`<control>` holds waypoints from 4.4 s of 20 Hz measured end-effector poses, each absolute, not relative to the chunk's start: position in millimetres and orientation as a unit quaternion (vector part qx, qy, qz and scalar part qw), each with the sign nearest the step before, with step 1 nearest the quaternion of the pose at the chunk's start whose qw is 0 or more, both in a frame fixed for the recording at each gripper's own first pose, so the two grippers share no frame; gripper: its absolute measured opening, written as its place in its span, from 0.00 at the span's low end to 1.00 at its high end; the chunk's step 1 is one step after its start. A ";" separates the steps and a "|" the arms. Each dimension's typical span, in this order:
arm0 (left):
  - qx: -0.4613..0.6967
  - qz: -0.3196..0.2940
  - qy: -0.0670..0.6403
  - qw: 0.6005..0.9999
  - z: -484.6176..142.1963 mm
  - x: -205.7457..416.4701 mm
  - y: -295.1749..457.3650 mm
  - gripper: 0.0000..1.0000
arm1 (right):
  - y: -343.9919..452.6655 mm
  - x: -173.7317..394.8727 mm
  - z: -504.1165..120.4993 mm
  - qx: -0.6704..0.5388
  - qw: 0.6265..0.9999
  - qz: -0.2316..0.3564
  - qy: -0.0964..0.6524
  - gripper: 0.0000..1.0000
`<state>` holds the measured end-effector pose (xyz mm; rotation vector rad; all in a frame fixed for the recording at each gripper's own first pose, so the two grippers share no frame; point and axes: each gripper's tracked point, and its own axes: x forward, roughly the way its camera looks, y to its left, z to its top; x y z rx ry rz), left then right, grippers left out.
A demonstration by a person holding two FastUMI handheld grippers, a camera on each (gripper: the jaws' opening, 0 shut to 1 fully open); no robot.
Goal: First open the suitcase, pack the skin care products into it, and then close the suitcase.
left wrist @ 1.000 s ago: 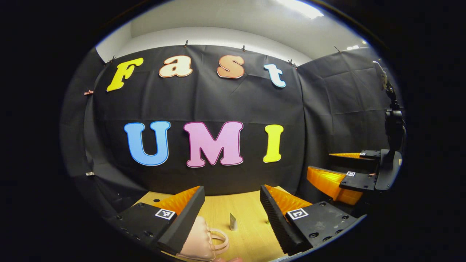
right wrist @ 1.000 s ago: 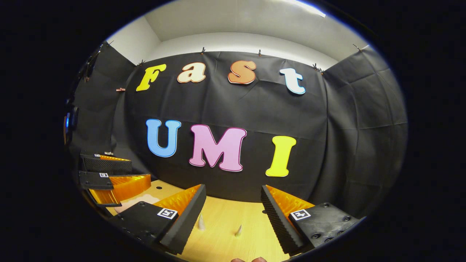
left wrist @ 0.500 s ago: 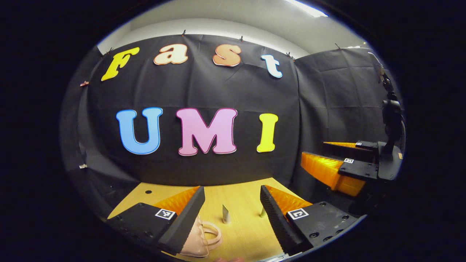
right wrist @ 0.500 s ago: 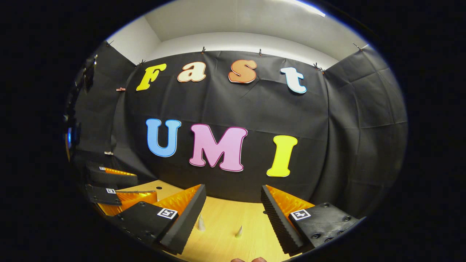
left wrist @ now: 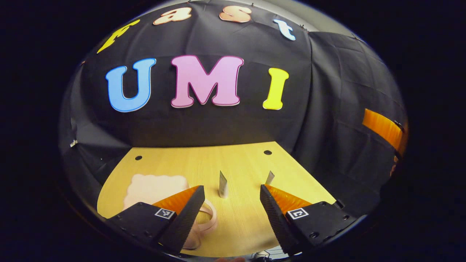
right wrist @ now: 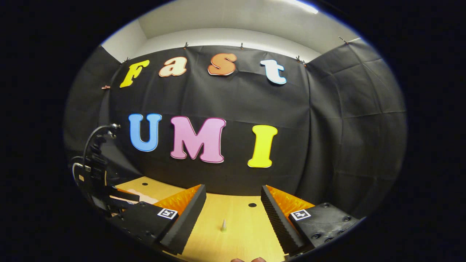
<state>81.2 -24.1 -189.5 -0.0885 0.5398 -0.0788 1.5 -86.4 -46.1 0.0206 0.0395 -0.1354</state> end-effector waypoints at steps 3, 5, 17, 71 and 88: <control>-0.057 -0.026 0.359 0.931 -249.1 88.8 -22.6 0.96 | -124.0 -2.5 -72.7 0.016 0.994 -0.100 0.047 0.96; -0.016 -0.007 0.404 0.914 -280.8 97.5 -11.9 0.97 | -149.2 -5.5 -83.0 0.027 0.990 -0.126 0.060 0.96; -0.015 0.062 0.588 0.806 -400.6 117.5 17.0 0.94 | -230.6 -34.9 -109.1 0.033 0.973 -0.207 0.094 0.96; -0.054 0.212 0.345 0.913 -260.6 35.1 605.7 0.97 | 98.7 136.2 -75.5 -0.008 0.994 -0.030 0.107 0.96; -0.037 -0.239 0.239 0.940 -115.9 113.9 63.7 0.96 | 27.7 115.1 -78.0 0.021 0.996 -0.009 0.086 0.96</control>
